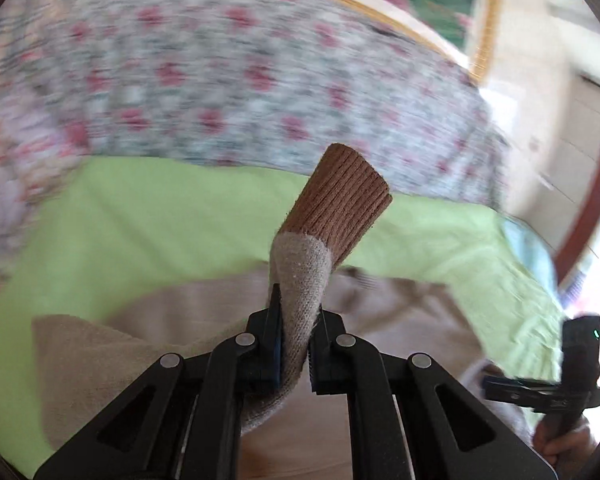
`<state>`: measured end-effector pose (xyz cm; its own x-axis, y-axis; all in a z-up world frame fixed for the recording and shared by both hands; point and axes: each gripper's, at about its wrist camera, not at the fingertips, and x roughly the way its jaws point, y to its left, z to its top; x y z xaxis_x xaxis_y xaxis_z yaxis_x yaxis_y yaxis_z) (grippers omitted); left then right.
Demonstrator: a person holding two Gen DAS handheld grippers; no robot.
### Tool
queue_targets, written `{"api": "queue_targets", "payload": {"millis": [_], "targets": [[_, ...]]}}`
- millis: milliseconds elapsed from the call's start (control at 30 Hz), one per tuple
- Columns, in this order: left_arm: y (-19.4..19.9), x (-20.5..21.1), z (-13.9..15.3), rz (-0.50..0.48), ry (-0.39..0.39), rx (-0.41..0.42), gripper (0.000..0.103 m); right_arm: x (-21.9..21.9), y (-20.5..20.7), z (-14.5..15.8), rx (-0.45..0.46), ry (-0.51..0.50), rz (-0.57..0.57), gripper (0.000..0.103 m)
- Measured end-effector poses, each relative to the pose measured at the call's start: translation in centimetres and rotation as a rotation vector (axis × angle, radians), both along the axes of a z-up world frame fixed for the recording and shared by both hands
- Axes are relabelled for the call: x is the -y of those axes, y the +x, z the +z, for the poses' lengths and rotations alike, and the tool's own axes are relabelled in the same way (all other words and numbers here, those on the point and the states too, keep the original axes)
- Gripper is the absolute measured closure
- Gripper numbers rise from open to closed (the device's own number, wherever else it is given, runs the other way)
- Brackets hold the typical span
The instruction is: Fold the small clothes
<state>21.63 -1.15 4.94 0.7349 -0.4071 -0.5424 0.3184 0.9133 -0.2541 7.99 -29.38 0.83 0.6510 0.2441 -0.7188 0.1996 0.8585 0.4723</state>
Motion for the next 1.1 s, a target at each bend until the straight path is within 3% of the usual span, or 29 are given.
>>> {"api": "queue_targets", "payload": {"millis": [133,300,433,467,567,700,800,933,1100], "targets": [[0.4,7.3,-3.1,-0.121,0.030,-0.018,0.095,1.5,-1.1,-0.1,0.010,0.011,-0.047,0.050],[1.9,12.1,-7.8,-0.184,0.097,-0.105,0.092,2.8,-1.7,-0.4,0.006,0.021,-0.078,0.050],[1.5,12.3,-9.5,-0.199,0.097,-0.180,0.075,3.1,-1.3,-0.8,0.002,0.036,-0.088,0.050],[1.0,12.0,-9.5,-0.200,0.094,-0.184,0.062,3.1,-1.2,-0.9,0.001,0.040,-0.090,0.050],[-1.5,10.3,-8.8,-0.185,0.111,-0.153,0.044,2.7,-0.3,-1.4,-0.003,0.060,-0.089,0.050],[-4.5,6.0,-7.8,-0.126,0.141,-0.131,0.043,2.5,1.3,-1.7,-0.005,0.055,-0.076,0.050],[-6.3,0.9,-7.9,0.005,0.179,-0.133,0.043,2.7,2.4,-1.8,0.004,0.043,-0.072,0.050],[-7.5,-7.1,-9.2,0.244,0.222,-0.182,0.043,2.0,4.1,-2.5,-0.012,-0.001,-0.015,0.049],[-6.0,-12.4,-11.0,0.368,0.195,-0.268,0.044,-0.6,6.2,-3.6,-0.032,-0.104,0.094,0.045]]}}
